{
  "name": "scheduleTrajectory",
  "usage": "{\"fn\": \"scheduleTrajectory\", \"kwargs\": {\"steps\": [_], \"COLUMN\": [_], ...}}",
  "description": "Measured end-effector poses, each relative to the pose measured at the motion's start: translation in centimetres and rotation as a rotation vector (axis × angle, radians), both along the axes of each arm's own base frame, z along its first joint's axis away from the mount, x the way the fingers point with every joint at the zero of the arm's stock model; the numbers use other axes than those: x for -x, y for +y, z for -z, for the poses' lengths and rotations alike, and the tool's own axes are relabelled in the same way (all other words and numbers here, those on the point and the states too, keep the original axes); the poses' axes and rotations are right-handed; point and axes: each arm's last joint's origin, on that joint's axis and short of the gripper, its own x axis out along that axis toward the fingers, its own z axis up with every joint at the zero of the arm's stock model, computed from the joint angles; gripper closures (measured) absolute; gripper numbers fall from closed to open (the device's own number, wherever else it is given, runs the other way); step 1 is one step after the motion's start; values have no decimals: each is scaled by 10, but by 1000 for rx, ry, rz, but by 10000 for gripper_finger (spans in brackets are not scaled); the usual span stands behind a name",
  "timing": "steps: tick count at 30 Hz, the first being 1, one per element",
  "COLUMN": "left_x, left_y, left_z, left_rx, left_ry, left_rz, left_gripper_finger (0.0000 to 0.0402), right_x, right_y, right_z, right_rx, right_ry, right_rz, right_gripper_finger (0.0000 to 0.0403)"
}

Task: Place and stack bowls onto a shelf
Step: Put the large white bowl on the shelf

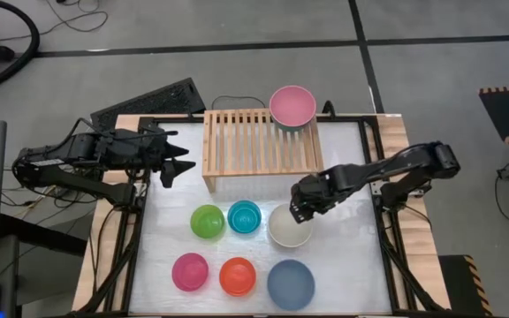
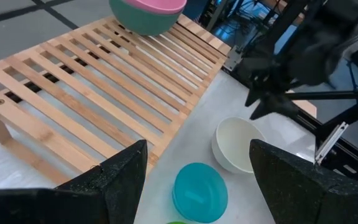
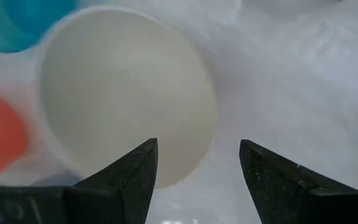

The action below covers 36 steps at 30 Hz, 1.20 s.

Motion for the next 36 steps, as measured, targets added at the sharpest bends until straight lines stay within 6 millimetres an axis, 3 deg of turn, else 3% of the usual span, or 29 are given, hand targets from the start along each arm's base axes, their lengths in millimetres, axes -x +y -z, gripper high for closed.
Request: {"fn": "scheduleTrajectory", "kwargs": {"steps": [6, 14, 19, 29, 36], "left_x": [0, 0, 0, 0, 0], "left_y": [0, 0, 0, 0, 0], "left_z": [0, 0, 0, 0, 0], "left_rx": [1, 2, 9, 14, 13], "left_ry": [0, 0, -2, -5, -5], "left_rz": [-1, -2, -6, -10, -12], "left_gripper_finger": [136, 136, 136, 136, 136], "right_x": [12, 2, 5, 14, 14], "right_y": [-3, 2, 3, 8, 8], "right_z": [28, 38, 44, 60, 60], "right_rx": [10, -39, -45, -78, -87], "right_ry": [80, -61, -49, -5, -13], "right_rz": [20, 22, 46, 20, -10], "right_gripper_finger": [148, 148, 161, 224, 337]}}
